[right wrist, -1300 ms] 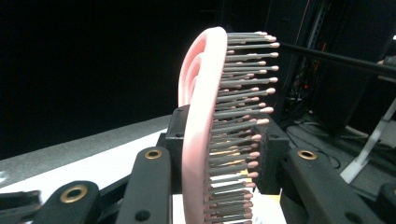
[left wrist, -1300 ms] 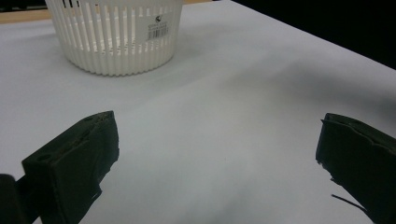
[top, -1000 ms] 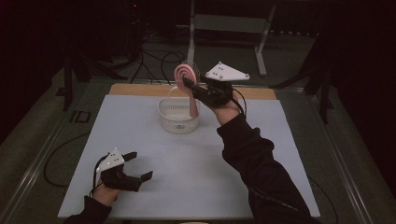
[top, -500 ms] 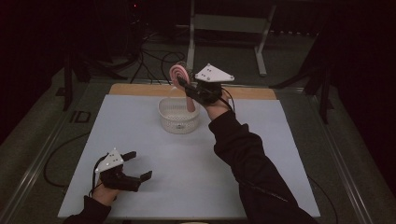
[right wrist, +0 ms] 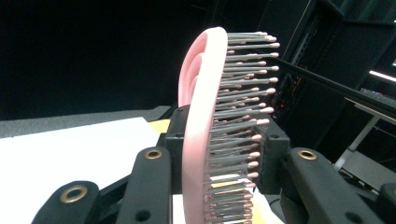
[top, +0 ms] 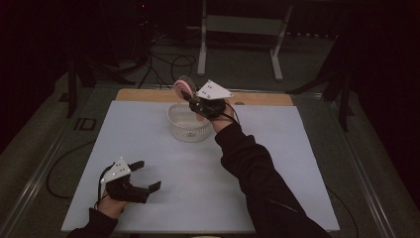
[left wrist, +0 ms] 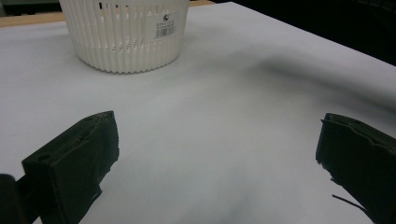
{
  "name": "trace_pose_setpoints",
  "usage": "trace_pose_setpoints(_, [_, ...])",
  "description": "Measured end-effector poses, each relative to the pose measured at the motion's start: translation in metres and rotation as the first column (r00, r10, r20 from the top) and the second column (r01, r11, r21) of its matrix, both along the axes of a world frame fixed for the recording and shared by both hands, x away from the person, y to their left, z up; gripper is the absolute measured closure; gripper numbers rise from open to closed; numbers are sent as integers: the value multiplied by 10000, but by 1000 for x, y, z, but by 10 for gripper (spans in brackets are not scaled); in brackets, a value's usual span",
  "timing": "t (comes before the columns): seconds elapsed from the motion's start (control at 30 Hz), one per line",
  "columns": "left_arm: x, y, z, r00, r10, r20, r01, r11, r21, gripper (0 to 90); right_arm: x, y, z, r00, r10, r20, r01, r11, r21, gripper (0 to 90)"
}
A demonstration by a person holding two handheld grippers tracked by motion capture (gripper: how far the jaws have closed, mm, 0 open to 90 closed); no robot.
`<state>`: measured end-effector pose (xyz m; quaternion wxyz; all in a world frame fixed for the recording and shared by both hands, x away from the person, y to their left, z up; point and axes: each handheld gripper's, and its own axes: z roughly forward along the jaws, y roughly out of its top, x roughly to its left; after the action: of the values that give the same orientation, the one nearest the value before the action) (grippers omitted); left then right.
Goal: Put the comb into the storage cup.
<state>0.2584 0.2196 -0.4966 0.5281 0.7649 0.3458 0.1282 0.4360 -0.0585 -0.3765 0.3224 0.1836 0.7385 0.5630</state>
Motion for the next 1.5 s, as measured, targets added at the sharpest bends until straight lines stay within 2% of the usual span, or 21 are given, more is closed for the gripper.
trace_pose_setpoints(0.03, [0,0,0,10000,-23,33,23,10000,19,2,1,2,-6,10000,68,13,-68,9999,-76,651])
trace_pose_setpoints(0.27, [0,0,0,10000,-67,33,67,10000,27,2,2,13,-20,9998,107,138,-97,9976,-687,651])
trace_pose_setpoints(0.53, [0,0,0,9999,-111,20,111,9999,25,2,4,21,-30,9997,202,123,-189,9947,-1007,651])
trace_pose_setpoints(0.6, [0,1,0,9999,-113,10,113,9999,20,2,4,24,-33,9995,150,286,-111,9910,-1335,651])
trace_pose_setpoints(0.77, [0,1,0,9999,-131,10,131,9999,-28,2,5,29,-38,9992,165,374,-100,9858,-1674,651])
trace_pose_setpoints(1.0, [0,1,0,9998,-185,29,185,9998,18,3,6,33,-47,9991,218,358,-142,9797,-2001,650])
trace_pose_setpoints(1.3, [0,1,-1,9998,-184,17,184,9998,-1,2,5,36,-54,9996,236,163,-196,9766,-2144,648])
trace_pose_setpoints(1.43, [0,1,-1,9998,-197,9,197,9998,14,2,2,38,-55,9994,329,77,-305,9758,-2164,640])
trace_pose_setpoints(1.5, [0,1,-1,9998,-196,8,196,9998,21,2,-2,40,-59,9985,549,2,-536,9744,-2181,626])
